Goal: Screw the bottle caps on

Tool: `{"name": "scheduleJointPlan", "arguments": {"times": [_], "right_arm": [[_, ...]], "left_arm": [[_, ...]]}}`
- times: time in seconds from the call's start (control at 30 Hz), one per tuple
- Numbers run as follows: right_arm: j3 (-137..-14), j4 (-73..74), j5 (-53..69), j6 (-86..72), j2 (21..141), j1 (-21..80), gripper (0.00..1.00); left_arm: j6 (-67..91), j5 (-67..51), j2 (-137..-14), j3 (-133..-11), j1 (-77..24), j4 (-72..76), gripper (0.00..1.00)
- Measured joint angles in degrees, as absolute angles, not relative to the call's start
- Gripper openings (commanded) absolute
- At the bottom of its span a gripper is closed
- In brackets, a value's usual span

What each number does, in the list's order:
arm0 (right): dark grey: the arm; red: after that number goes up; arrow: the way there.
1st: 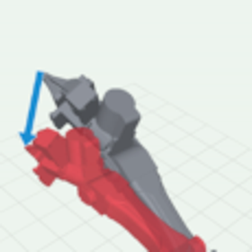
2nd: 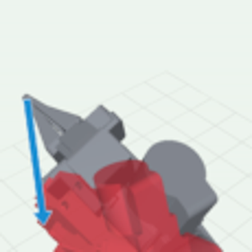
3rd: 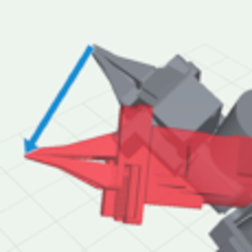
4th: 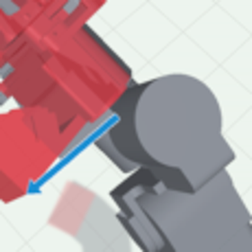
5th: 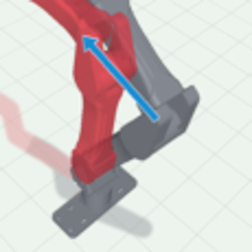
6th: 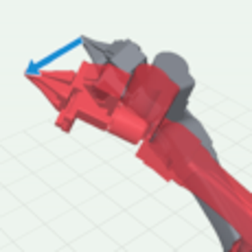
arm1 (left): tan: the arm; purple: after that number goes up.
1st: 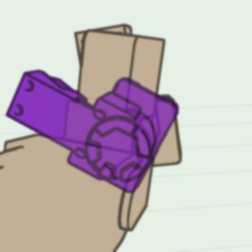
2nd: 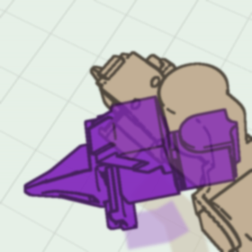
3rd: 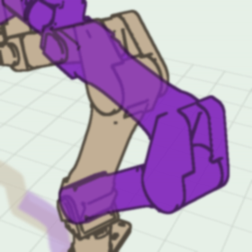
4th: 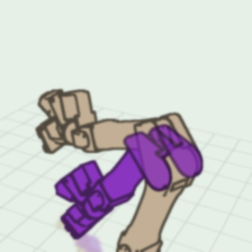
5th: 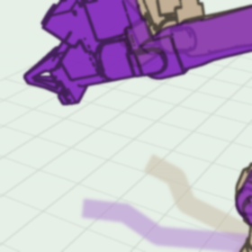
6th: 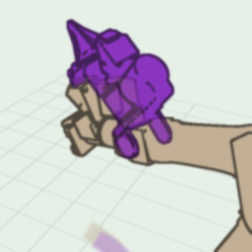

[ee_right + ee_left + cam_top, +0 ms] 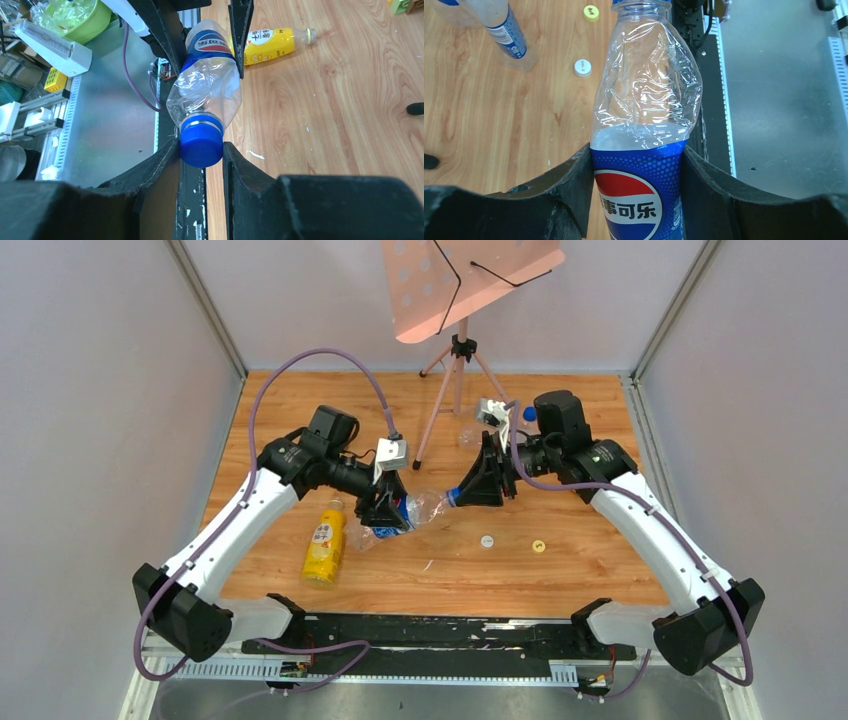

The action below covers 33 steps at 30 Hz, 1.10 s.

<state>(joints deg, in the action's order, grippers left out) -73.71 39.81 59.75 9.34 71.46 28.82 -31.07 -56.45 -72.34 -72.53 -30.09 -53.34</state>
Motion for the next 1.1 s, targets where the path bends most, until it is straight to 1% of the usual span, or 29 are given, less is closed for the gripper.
{"name": "scheduleJointPlan", "arguments": {"times": [0.3,0.63,0.9,1.1], "right_arm": [[-72.27,37.6,63.18,14.52,70.83,28.8,0.0],[-71.99,36.1,66.65,19.92,70.46,28.73,0.0],[-72.44,38.37,67.44,24.82,71.66,28.73,0.0],[-73.1,39.9,65.98,25.61,73.06,28.75,0.0]], "left_arm": [[-27.09,-61.82,-72.31,-67.85,-29.63,-48.31,0.0],[-26.92,-64.86,-73.17,-67.57,-29.54,-48.4,0.0],[-27.35,-64.27,-73.58,-67.68,-29.54,-49.32,0.0],[-26.68,-61.47,-73.49,-67.68,-29.54,-49.34,0.0]]}}
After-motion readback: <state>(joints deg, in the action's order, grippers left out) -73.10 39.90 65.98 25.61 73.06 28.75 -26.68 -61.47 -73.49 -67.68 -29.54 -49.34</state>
